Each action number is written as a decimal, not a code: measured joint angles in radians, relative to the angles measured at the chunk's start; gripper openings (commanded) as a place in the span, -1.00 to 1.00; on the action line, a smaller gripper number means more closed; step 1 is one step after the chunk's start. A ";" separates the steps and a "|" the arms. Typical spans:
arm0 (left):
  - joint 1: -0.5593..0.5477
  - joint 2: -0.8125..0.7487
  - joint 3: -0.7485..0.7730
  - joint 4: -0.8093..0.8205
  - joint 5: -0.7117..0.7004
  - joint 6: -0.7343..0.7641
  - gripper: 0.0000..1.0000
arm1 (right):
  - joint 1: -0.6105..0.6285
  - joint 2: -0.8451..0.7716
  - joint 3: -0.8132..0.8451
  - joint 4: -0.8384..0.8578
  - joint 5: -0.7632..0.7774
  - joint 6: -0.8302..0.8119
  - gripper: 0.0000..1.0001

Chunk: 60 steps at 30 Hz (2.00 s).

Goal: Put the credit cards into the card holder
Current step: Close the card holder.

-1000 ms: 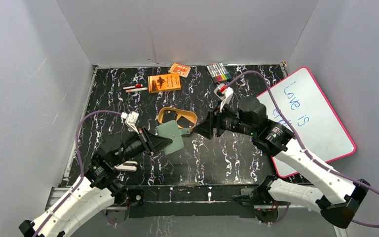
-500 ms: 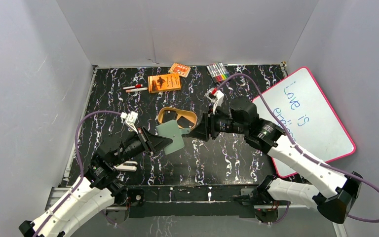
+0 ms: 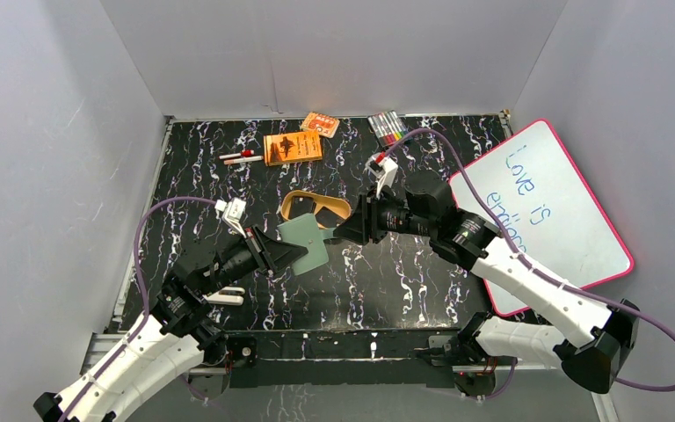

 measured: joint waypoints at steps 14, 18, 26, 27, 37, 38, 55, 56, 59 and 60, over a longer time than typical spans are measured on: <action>0.000 -0.001 0.000 0.006 0.000 -0.003 -1.00 | 0.000 0.020 0.000 -0.011 0.015 -0.010 -0.35; 0.000 -0.003 0.000 0.006 0.000 -0.004 -1.00 | 0.000 0.027 0.000 -0.018 0.015 -0.026 -0.49; 0.000 -0.006 0.000 0.007 0.000 -0.006 -1.00 | 0.000 0.030 0.000 -0.034 0.015 -0.034 -0.67; 0.000 -0.006 0.000 0.008 0.000 -0.006 -1.00 | 0.000 0.030 0.000 -0.034 0.014 -0.034 -0.67; 0.000 -0.006 0.000 0.008 0.000 -0.007 -1.00 | 0.000 0.030 0.000 -0.033 0.013 -0.039 -1.00; 0.000 -0.006 0.000 0.008 0.000 -0.007 -1.00 | 0.000 0.030 0.000 -0.032 0.013 -0.040 -1.00; 0.000 0.030 0.023 -0.041 -0.027 0.037 -1.00 | 0.000 0.025 0.018 -0.055 -0.005 -0.082 -1.00; 0.000 0.048 0.036 -0.054 -0.031 0.050 -1.00 | 0.000 0.027 0.029 -0.065 -0.004 -0.089 -1.00; 0.000 0.127 0.097 -0.085 -0.037 0.093 -1.00 | 0.000 0.037 0.062 -0.083 -0.003 -0.109 -1.00; 0.000 0.153 0.119 -0.091 -0.038 0.108 -1.00 | 0.000 0.040 0.070 -0.087 -0.003 -0.113 -1.00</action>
